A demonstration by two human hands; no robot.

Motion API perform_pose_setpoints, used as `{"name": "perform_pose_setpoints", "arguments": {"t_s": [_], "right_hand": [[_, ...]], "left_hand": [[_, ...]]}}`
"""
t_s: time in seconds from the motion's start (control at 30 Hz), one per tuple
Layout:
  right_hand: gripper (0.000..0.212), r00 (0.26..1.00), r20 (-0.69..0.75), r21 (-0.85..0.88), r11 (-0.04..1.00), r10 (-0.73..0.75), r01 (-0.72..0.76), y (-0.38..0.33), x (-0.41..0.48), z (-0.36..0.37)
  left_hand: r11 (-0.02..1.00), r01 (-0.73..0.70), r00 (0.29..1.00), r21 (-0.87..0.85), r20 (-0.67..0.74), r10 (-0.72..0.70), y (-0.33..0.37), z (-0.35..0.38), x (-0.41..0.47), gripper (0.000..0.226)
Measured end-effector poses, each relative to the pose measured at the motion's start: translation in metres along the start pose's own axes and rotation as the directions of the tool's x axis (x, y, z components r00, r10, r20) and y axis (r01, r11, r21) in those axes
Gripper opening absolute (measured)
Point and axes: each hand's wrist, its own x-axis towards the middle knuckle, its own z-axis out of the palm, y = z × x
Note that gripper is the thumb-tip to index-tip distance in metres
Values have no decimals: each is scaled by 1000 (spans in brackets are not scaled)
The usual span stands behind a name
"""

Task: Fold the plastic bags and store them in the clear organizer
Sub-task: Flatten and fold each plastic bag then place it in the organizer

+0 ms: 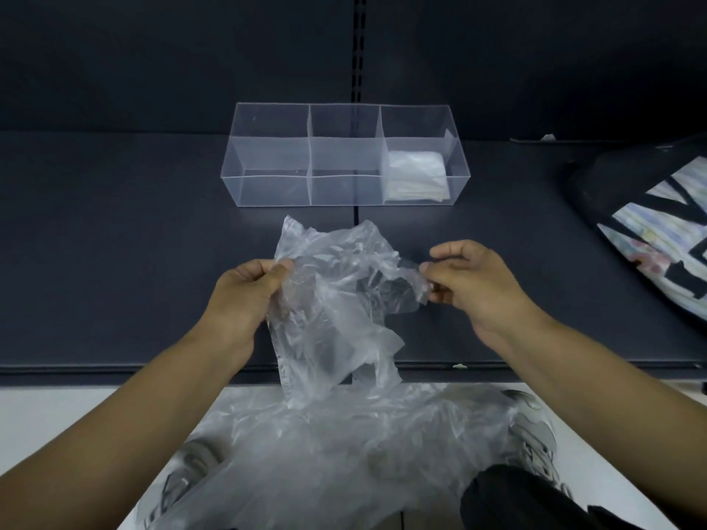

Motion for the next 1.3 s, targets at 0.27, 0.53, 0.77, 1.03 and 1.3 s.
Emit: {"name": "perform_pose_setpoints", "arguments": {"t_s": [0.27, 0.53, 0.77, 1.03, 1.3], "right_hand": [[27, 994, -99, -12, 998, -54, 53, -16, 21, -44], [31, 854, -366, -235, 925, -370, 300, -21, 66, -75], [32, 955, -88, -187, 947, -282, 262, 32, -44, -16], [53, 964, 221, -252, 947, -145, 200, 46, -73, 20], [41, 765, 224, -402, 658, -603, 637, 52, -92, -8]], "left_hand": [[998, 4, 989, -68, -148, -15, -1, -13, 9, 23], [998, 42, 987, -40, -154, -48, 0, -11, 25, 34], [974, 226, 971, -26, 89, -223, -18, -25, -24, 54], [947, 291, 950, -137, 157, -269, -36, -21, -62, 38], [898, 352, 934, -264, 168, -316, -39, -15, -61, 27]]}}
